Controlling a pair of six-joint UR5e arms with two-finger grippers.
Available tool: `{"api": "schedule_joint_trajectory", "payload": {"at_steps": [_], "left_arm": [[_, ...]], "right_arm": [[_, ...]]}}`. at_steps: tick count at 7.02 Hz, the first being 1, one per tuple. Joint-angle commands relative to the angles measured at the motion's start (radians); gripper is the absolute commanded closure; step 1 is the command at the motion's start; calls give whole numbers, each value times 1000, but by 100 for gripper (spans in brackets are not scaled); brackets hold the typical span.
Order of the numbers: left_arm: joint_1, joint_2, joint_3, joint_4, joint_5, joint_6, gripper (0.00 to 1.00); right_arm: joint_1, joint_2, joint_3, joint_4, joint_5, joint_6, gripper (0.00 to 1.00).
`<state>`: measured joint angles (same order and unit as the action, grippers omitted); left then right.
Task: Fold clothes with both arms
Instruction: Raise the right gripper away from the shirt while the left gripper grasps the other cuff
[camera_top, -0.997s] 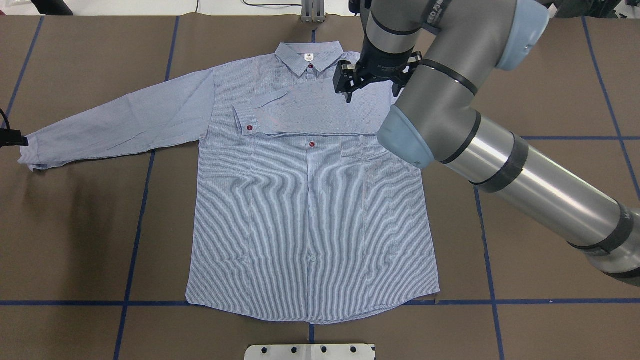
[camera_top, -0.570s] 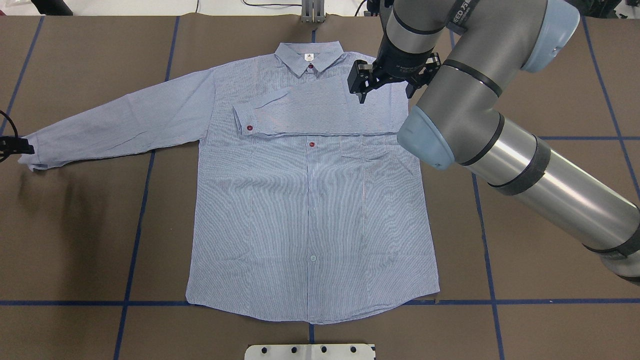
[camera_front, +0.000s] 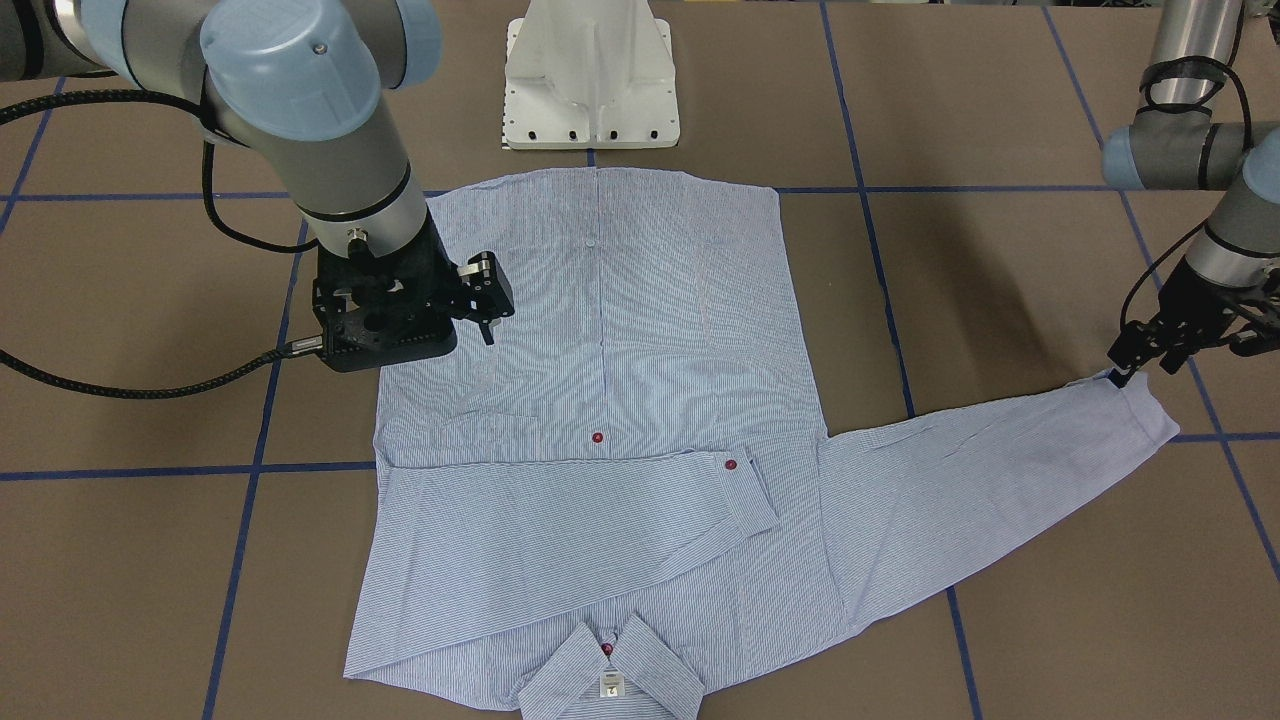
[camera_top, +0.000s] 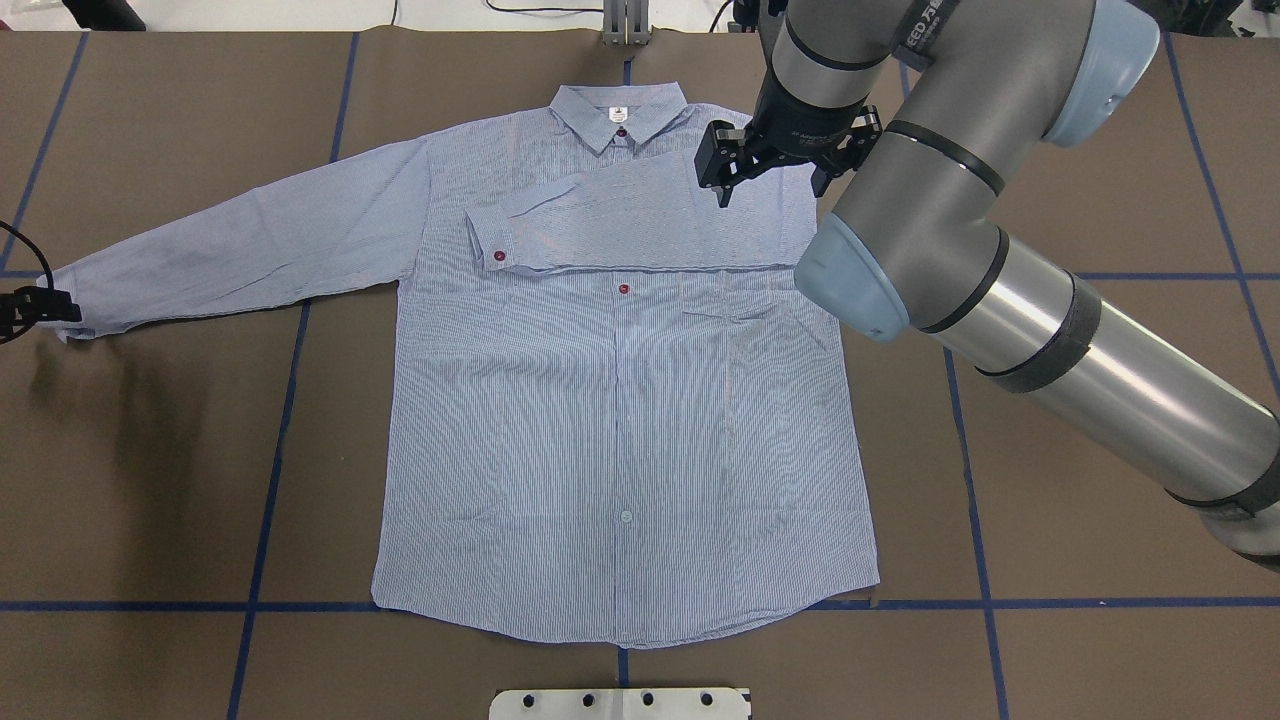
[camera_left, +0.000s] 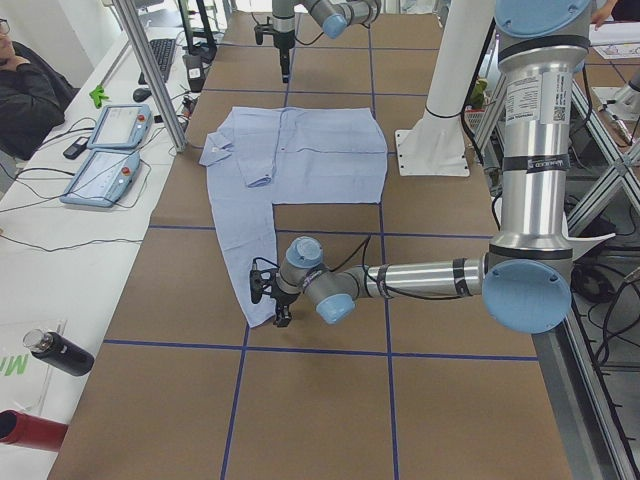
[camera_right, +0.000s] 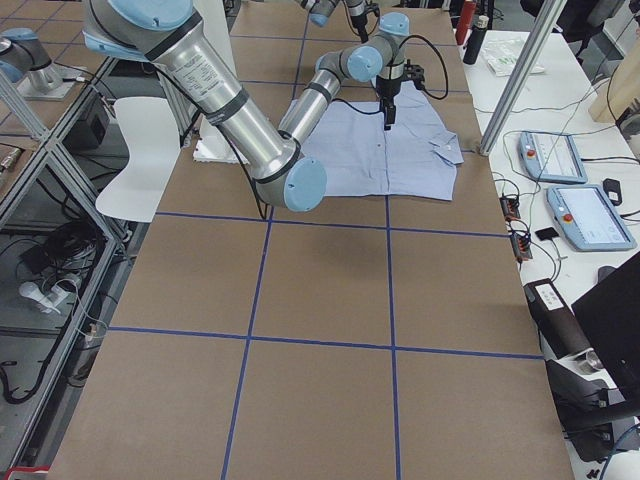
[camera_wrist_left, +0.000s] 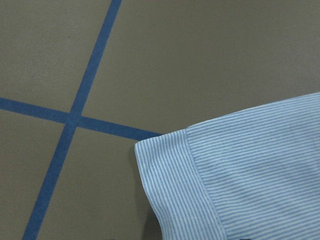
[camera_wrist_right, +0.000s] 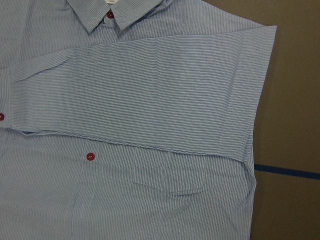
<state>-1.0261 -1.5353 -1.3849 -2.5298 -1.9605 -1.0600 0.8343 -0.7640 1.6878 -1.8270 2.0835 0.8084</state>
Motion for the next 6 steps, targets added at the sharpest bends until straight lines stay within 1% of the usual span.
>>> {"api": "schedule_joint_trajectory", "payload": {"at_steps": [1, 2, 3, 4, 6], "left_arm": [[9, -5, 7, 0, 0, 0, 26], [9, -5, 7, 0, 0, 0, 36], [9, -5, 7, 0, 0, 0, 50], [9, -5, 7, 0, 0, 0, 58], [9, -5, 6, 0, 0, 2, 58]], "right_arm": [[-1, 0, 1, 0, -3, 2, 1], [-1, 0, 1, 0, -3, 2, 1], [-1, 0, 1, 0, -3, 2, 1], [0, 0, 1, 0, -3, 2, 1], [0, -1, 0, 0, -3, 0, 1]]}}
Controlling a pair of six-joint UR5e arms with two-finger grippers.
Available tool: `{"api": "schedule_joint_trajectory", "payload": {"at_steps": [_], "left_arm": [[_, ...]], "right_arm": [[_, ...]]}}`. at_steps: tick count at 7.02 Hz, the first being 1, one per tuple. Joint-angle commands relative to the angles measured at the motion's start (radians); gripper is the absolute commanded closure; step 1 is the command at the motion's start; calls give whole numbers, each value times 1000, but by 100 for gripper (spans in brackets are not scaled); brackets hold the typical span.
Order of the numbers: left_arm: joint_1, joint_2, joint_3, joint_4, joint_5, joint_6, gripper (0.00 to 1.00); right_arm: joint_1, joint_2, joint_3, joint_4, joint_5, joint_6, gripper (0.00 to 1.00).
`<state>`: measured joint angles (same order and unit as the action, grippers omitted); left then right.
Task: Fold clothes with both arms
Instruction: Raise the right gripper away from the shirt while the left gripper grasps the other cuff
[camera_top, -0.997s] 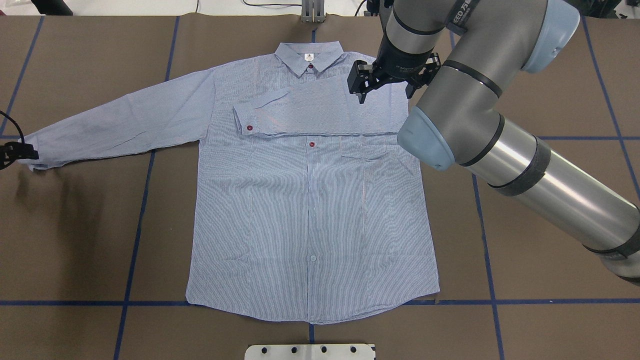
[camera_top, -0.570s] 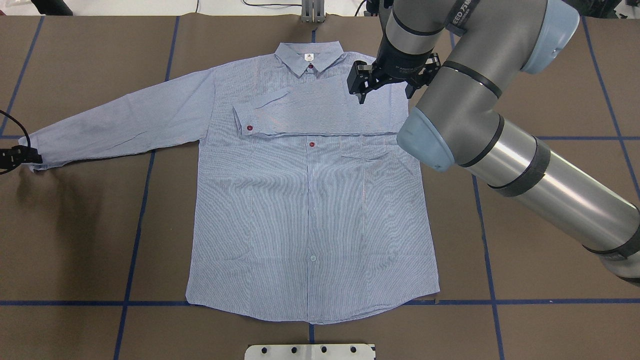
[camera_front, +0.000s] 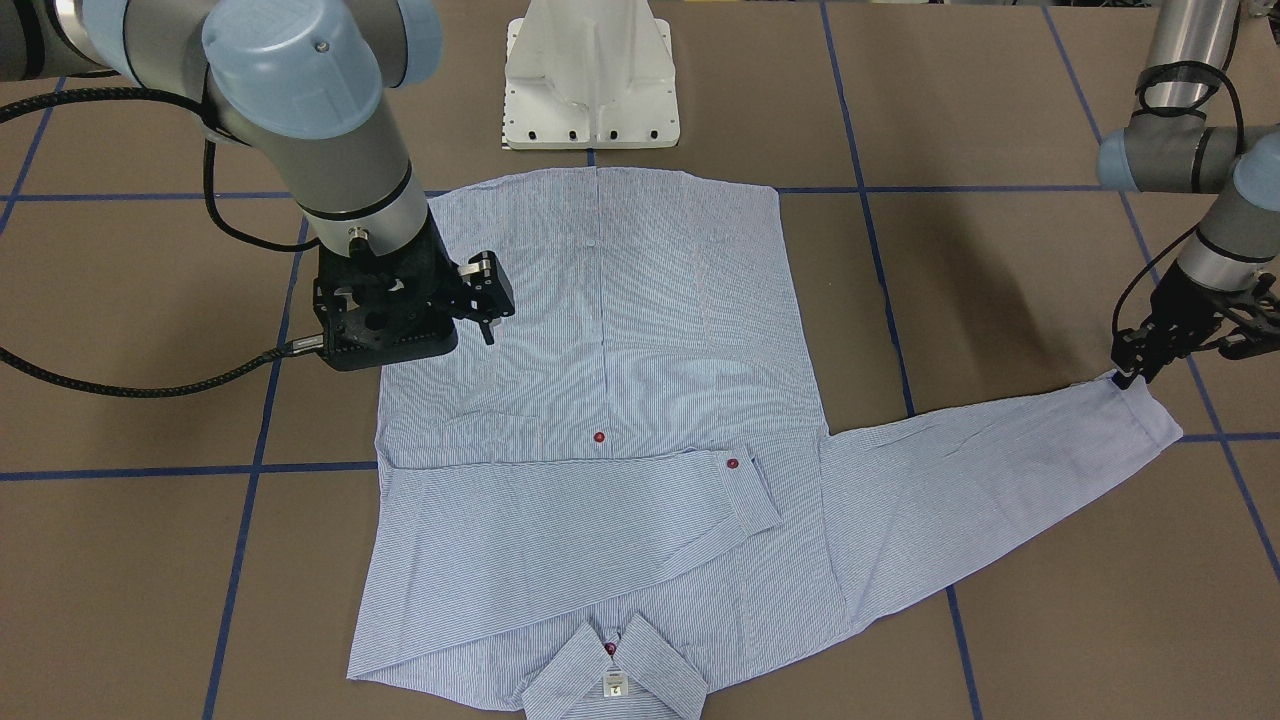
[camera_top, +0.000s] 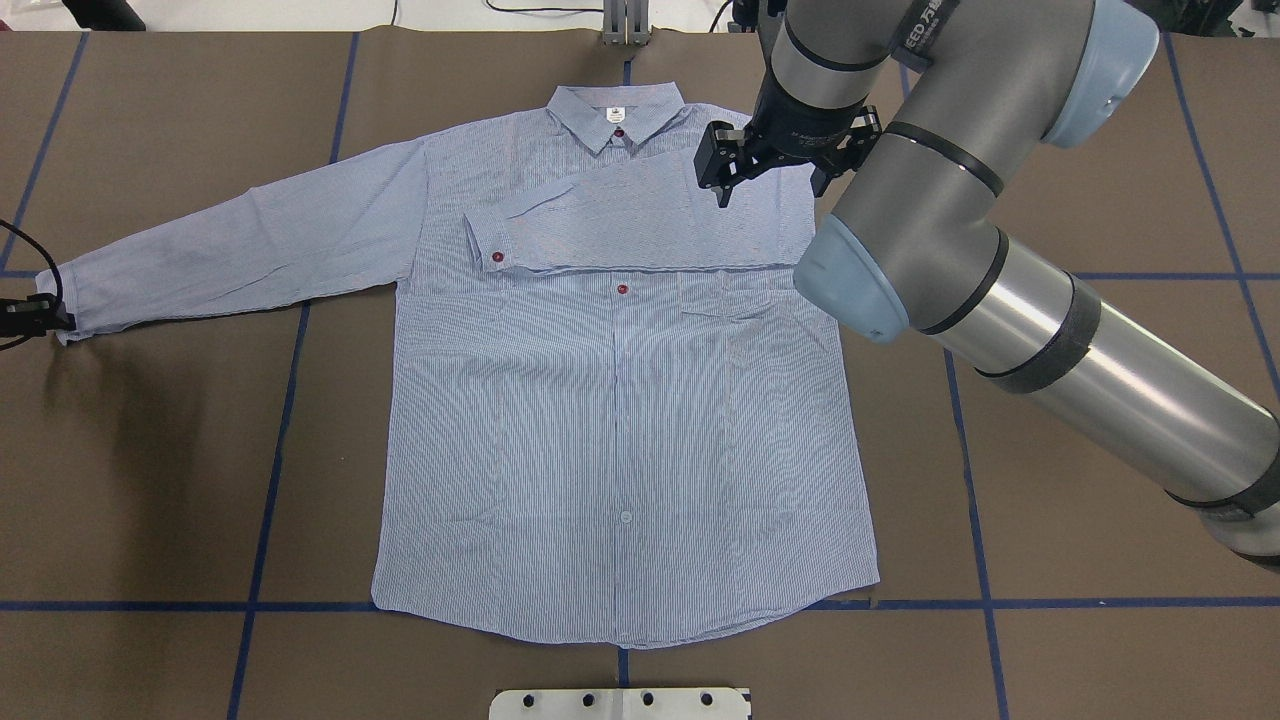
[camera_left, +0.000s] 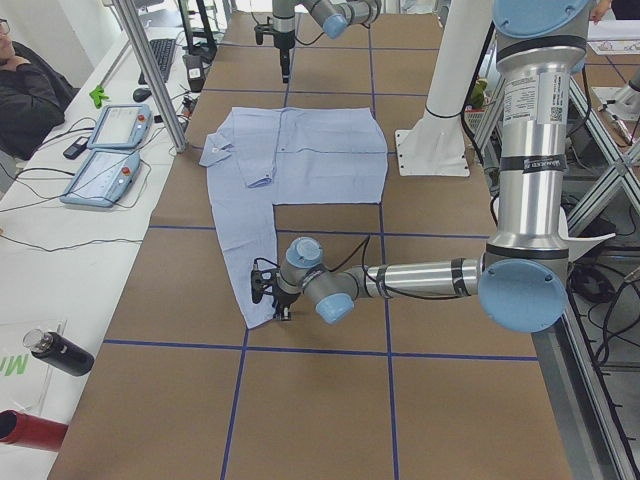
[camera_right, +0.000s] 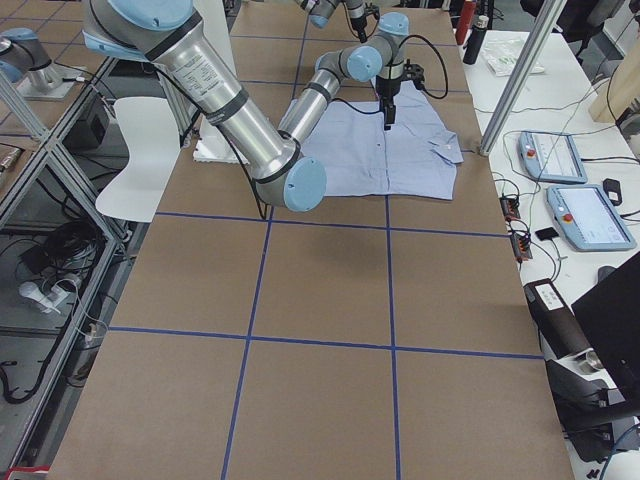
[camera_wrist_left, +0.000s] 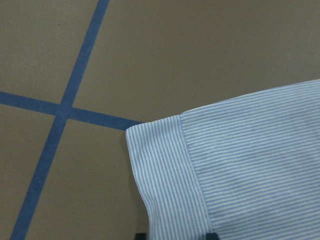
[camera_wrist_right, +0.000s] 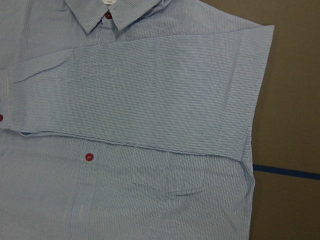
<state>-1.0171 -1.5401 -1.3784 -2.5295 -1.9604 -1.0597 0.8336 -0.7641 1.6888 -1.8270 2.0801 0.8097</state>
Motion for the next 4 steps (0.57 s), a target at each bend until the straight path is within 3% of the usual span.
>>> {"api": "schedule_joint_trajectory", "payload": {"at_steps": [1, 3, 4], "left_arm": [[0, 0, -1, 0, 0, 1, 58], [0, -2, -2, 0, 0, 1, 58], [0, -6, -2, 2, 0, 0, 66]], "right_arm": [[1, 0, 0, 0, 0, 0, 1], [1, 0, 0, 0, 0, 0, 1], [1, 0, 0, 0, 0, 0, 1]]}}
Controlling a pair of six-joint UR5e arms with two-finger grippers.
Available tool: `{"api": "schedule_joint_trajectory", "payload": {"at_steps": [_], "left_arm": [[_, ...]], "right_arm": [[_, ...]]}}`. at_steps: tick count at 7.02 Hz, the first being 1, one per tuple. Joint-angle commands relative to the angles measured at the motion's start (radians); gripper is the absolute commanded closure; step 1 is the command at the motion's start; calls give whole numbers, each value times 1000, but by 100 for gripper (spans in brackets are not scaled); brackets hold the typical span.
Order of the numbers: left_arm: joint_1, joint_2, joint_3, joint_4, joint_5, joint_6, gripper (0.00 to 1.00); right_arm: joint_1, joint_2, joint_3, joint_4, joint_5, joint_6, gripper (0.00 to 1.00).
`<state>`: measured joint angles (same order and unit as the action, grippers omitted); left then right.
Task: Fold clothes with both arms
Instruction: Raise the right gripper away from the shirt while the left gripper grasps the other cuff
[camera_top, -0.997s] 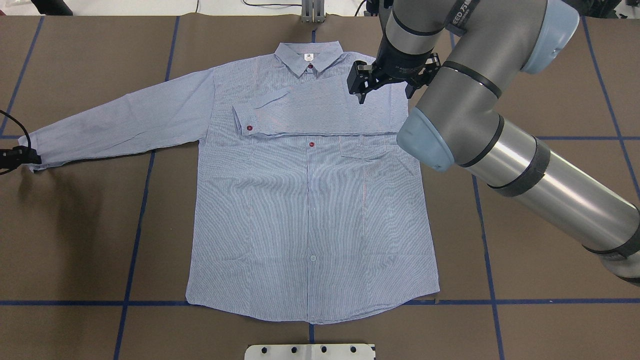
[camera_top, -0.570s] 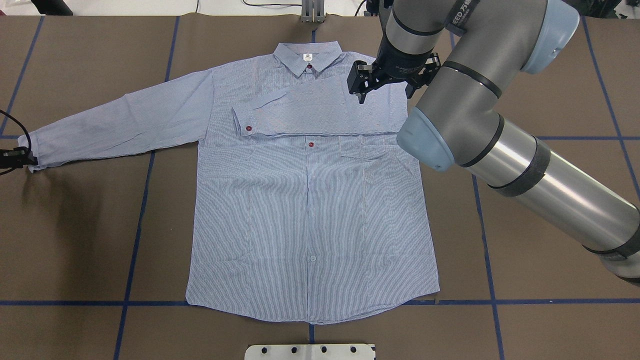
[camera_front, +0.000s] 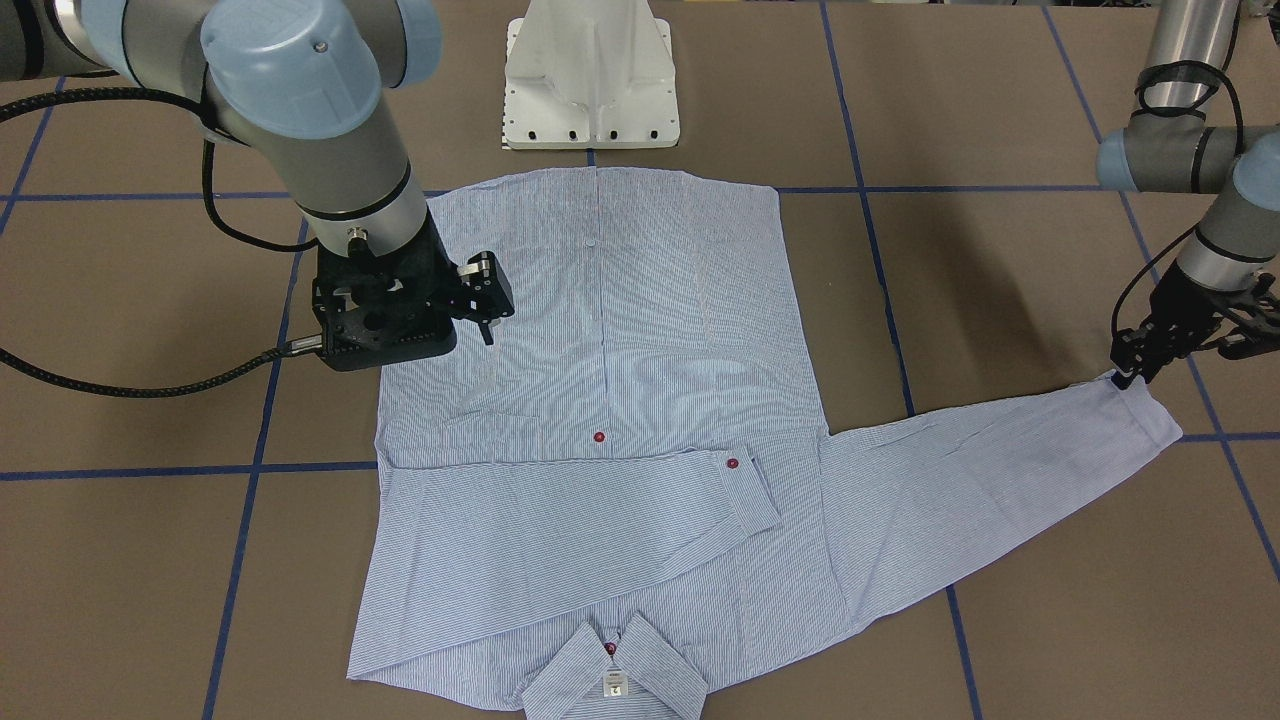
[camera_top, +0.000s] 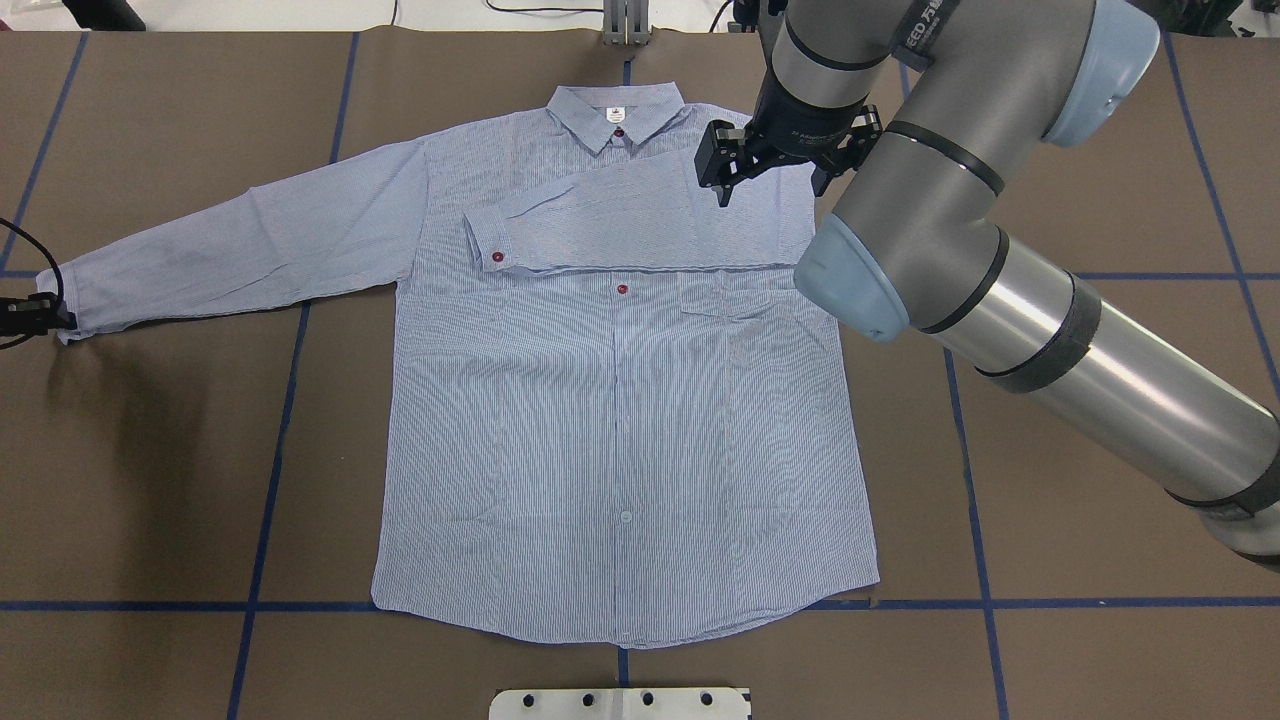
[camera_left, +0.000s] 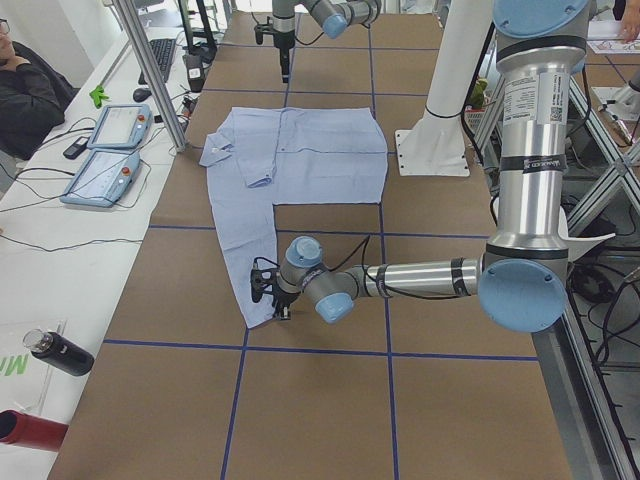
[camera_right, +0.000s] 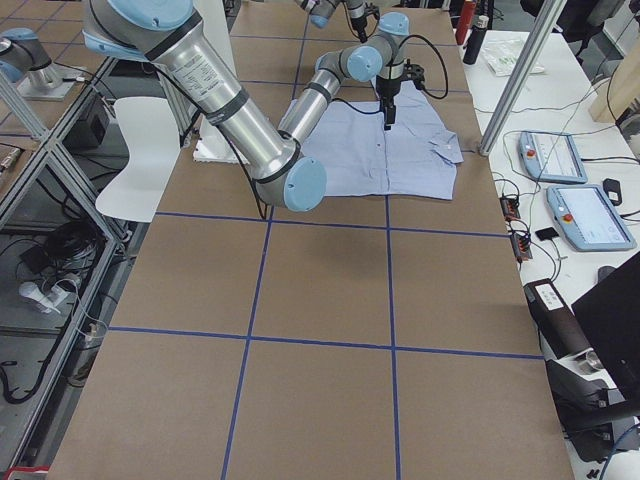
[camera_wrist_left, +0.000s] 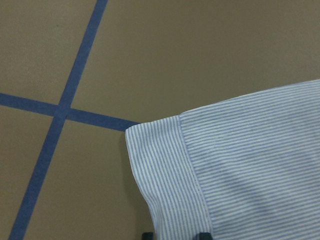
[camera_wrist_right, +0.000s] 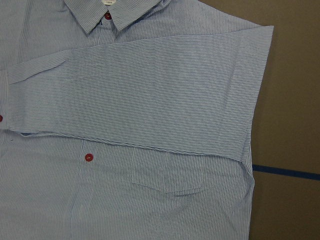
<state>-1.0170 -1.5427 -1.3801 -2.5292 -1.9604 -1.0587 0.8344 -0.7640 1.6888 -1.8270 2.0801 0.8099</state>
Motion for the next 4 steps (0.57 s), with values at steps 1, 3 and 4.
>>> {"api": "schedule_joint_trajectory", "payload": {"at_steps": [1, 3, 4], "left_arm": [[0, -4, 0, 0, 0, -1, 83], [0, -5, -7, 1, 0, 0, 100], [0, -7, -11, 1, -2, 0, 100]], "right_arm": [[0, -1, 0, 0, 0, 0, 1], [0, -3, -1, 0, -2, -3, 1], [2, -3, -1, 0, -2, -3, 1]]}}
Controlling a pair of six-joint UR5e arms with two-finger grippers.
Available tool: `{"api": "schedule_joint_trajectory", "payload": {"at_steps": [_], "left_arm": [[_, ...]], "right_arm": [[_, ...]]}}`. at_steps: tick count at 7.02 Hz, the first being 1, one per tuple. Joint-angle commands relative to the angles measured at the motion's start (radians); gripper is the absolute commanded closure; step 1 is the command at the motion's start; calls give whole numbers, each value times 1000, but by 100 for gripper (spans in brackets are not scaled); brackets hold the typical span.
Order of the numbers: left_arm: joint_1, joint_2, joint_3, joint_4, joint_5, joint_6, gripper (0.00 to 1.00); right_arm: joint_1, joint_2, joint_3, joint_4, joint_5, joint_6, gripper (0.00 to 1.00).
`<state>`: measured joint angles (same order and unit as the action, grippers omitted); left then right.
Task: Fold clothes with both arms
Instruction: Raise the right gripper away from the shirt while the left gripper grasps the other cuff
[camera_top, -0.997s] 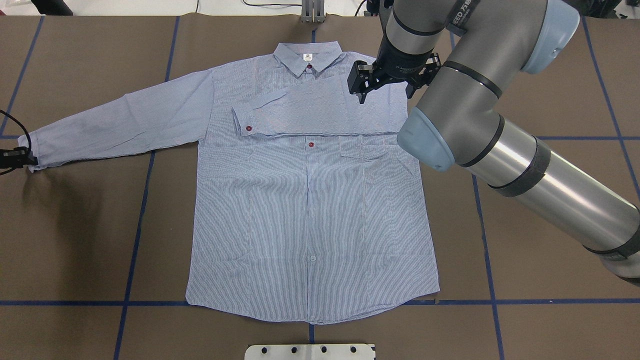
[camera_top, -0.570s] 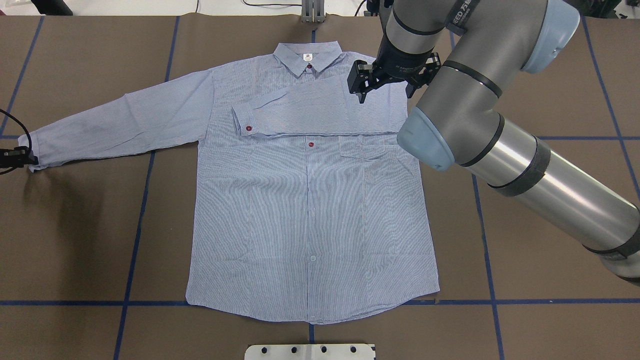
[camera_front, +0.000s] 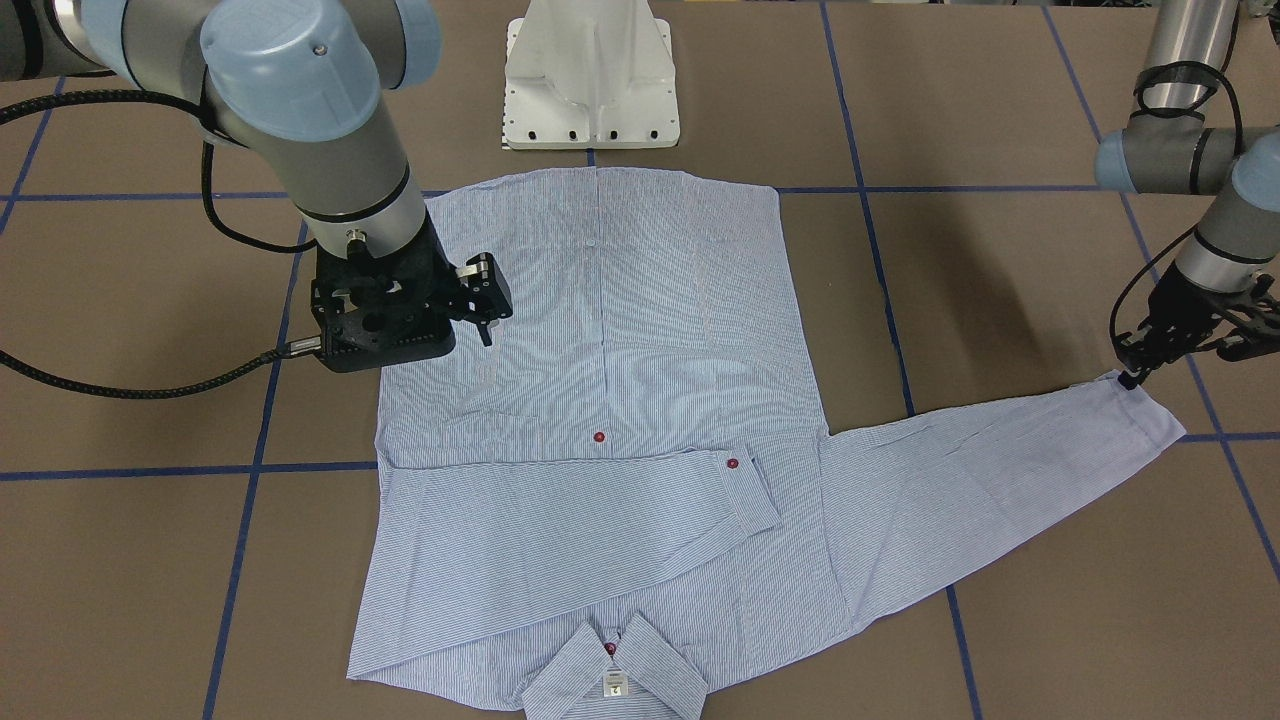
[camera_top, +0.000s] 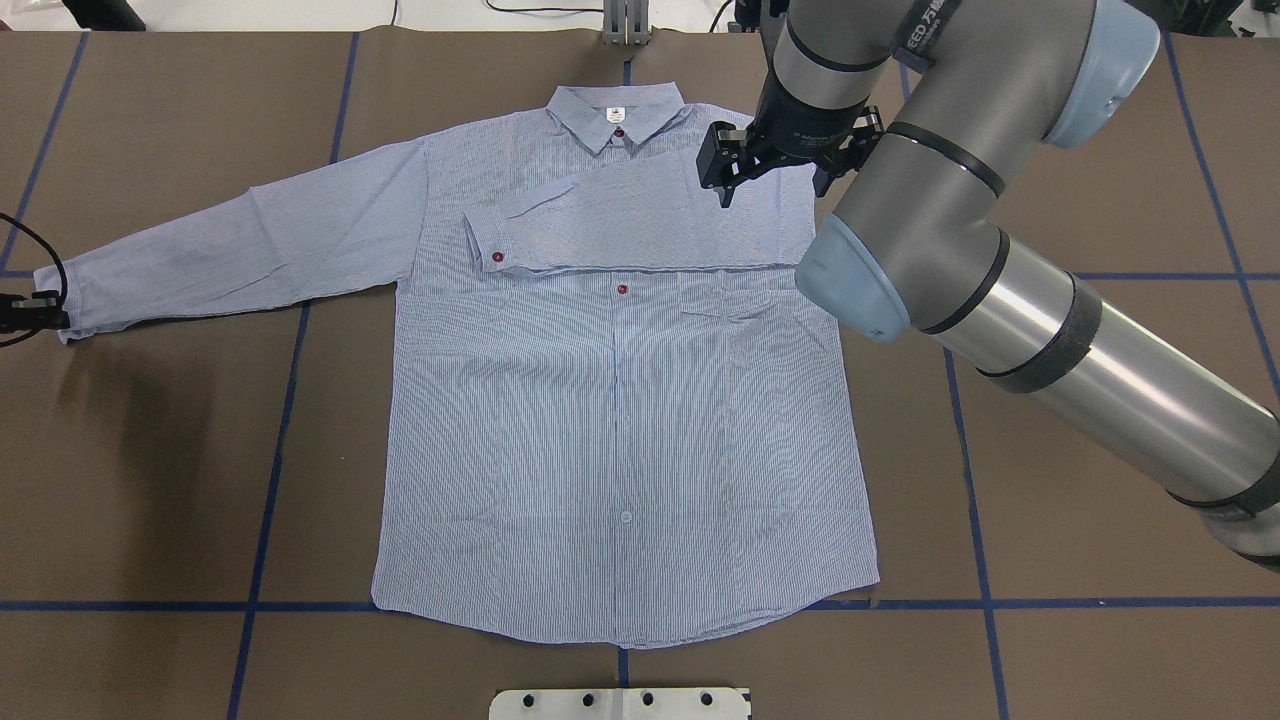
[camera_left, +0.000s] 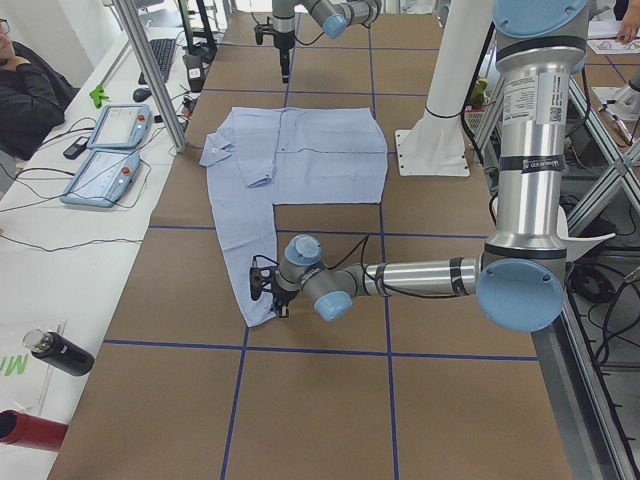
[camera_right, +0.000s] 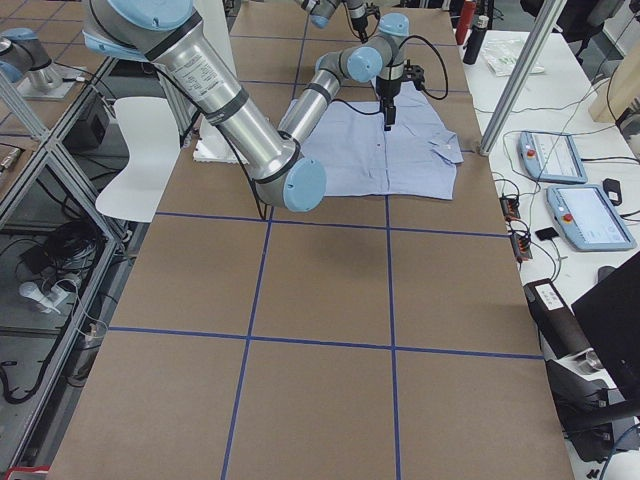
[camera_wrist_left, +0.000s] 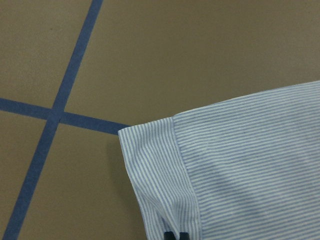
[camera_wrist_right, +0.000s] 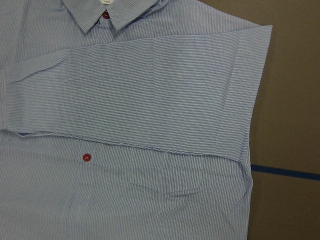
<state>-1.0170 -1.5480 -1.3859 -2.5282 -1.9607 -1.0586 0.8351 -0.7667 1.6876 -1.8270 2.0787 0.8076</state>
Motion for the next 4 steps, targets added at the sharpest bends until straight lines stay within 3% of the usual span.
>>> {"api": "schedule_joint_trajectory", "payload": {"at_steps": [1, 4], "left_arm": [[0, 0, -42, 6, -10, 0, 100], [-2, -1, -181, 71, -10, -12, 100]], "right_arm": [[2, -2, -2, 0, 0, -4, 1], [15, -14, -2, 2, 4, -10, 1]]}}
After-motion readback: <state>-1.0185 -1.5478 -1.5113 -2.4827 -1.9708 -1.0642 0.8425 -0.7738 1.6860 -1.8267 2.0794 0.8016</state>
